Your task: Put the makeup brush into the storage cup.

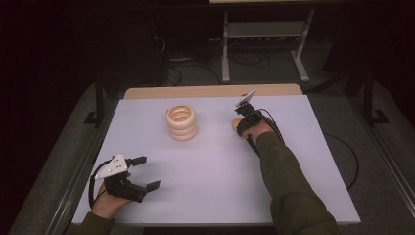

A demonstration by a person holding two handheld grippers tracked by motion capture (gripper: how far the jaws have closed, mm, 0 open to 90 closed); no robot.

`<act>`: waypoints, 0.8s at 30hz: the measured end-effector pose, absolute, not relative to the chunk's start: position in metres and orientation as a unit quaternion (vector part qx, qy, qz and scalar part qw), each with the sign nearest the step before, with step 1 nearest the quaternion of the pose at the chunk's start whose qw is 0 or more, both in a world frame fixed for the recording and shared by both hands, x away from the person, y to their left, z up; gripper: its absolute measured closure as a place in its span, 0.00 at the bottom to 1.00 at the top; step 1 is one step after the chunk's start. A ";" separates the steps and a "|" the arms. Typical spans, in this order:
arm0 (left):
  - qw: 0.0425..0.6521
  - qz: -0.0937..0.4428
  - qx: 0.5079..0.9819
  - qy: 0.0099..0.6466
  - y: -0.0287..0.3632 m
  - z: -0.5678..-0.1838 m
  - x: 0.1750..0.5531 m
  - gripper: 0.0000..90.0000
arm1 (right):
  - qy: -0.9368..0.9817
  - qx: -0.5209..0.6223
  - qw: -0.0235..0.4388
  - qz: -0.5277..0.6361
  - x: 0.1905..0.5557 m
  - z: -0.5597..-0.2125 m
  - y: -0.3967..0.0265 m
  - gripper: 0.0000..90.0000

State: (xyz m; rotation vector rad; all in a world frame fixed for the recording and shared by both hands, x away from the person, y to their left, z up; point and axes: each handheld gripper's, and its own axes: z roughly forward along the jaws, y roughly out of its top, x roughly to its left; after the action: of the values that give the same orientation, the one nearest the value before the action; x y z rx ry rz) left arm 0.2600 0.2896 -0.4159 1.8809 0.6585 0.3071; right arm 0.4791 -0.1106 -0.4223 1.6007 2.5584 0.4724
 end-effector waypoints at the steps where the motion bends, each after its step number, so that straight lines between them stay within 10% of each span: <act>1: 0.533 0.130 0.790 0.274 0.290 -0.416 0.260 0.00 | 0.838 0.522 0.044 0.155 0.479 -0.422 -0.111 0.67; 24: 0.533 0.131 0.789 0.275 0.290 -0.416 0.261 0.00 | 0.819 0.519 0.066 0.234 0.467 -0.387 -0.124 0.68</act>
State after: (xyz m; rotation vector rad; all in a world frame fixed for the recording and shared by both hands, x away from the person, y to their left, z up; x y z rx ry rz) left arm 0.2605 0.2902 -0.4159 1.8818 0.6546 0.3124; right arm 0.4670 -0.1243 -0.3866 1.5662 2.4707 0.7065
